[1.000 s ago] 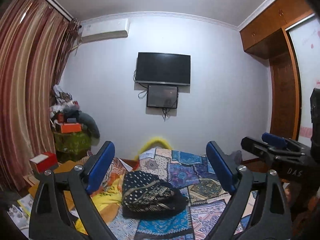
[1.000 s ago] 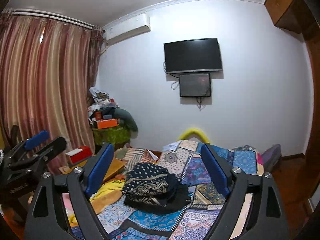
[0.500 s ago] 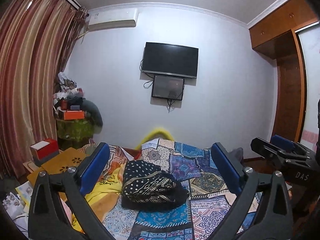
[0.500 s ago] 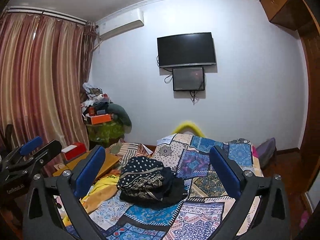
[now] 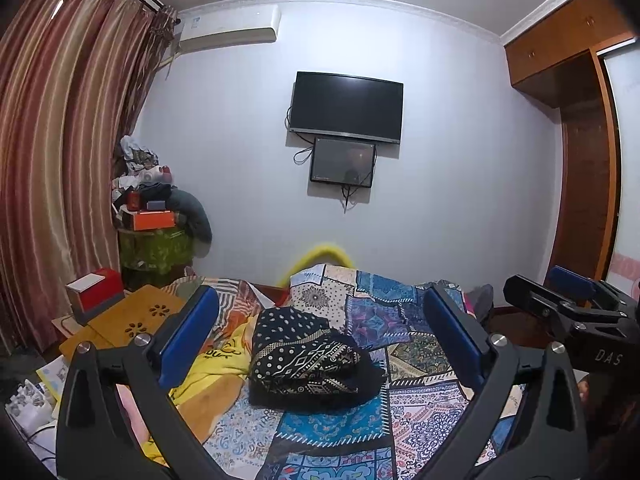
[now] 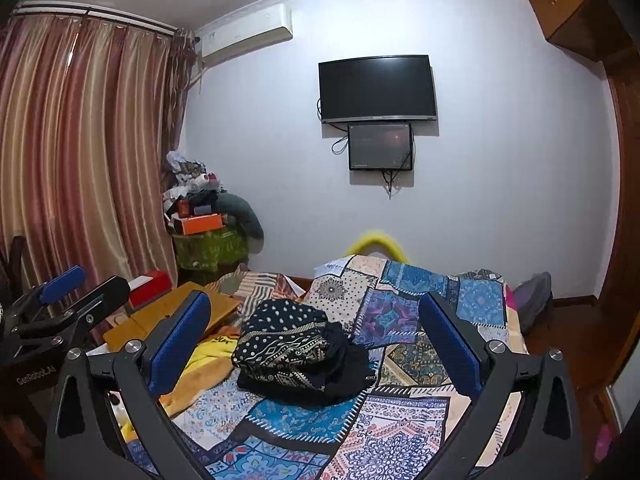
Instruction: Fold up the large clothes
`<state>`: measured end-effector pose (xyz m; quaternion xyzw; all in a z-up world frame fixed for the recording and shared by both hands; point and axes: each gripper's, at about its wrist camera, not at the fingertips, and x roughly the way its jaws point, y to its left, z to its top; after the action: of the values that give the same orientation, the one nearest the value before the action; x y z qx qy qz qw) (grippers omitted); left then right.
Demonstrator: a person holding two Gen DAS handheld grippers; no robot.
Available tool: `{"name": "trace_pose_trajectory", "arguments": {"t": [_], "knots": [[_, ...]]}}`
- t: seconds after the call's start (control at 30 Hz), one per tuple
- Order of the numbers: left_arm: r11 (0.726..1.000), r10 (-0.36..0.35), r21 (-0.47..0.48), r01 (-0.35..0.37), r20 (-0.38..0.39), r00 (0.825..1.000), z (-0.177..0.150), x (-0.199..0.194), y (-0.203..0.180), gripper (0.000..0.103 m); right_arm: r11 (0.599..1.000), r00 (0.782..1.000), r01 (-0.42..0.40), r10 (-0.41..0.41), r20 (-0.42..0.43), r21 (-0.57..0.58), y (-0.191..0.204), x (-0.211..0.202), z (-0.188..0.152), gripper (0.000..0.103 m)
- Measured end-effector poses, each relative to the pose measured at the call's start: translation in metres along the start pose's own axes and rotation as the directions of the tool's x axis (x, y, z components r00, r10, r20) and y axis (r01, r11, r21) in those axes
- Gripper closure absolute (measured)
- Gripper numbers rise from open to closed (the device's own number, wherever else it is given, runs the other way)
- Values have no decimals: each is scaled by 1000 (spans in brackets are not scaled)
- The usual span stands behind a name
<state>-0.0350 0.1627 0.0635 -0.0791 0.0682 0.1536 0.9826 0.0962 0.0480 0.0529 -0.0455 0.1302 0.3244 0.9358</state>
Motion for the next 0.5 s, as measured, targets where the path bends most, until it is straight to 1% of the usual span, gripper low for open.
{"name": "trace_pose_trajectory", "arguments": {"t": [0.2,0.5], "knots": [[1000,0,7,0,-2,1000,-1,1,-1,1,1000,1000,1,-1,-3,10,-4,-3,2,0],[1000,-24,-4,24,-8,1000,0,4,0,1,1000,1000,4,-3,-7,14,-6,-5,4,0]]}}
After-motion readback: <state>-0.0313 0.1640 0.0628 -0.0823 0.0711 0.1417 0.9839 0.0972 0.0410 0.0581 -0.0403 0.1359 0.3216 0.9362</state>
